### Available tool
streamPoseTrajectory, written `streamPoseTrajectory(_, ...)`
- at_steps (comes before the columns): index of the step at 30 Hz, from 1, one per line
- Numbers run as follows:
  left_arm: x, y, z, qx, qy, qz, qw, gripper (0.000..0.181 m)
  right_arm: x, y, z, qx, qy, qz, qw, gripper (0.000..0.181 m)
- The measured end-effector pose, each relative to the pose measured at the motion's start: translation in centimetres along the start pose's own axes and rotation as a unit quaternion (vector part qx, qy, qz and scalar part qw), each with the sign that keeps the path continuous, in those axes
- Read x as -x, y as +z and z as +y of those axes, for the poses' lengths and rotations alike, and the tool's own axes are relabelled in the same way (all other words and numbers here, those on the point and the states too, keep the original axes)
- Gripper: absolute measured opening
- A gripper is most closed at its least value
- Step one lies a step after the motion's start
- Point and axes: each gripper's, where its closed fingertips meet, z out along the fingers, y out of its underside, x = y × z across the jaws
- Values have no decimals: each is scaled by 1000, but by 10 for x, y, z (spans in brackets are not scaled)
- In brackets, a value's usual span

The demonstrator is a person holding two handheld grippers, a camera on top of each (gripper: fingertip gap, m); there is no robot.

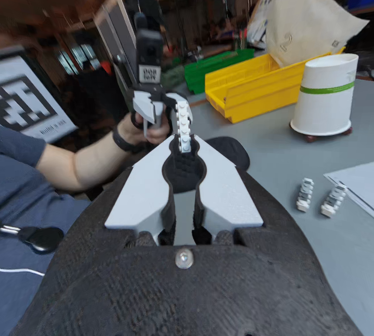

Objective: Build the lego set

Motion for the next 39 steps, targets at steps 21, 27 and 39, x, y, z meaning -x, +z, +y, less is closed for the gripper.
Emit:
streamPoseTrajectory(21,-29,17,-28,-145,7,50,988,6,32,22,-11,-56,39,-56,996,11)
streamPoseTrajectory(27,-9,-11,-39,-140,3,9,990,6,-30,4,43,213,-124,55,968,33)
streamPoseTrajectory(39,39,-53,-28,-25,70,-173,982,7,-108,-3,95,524,-369,221,735,20)
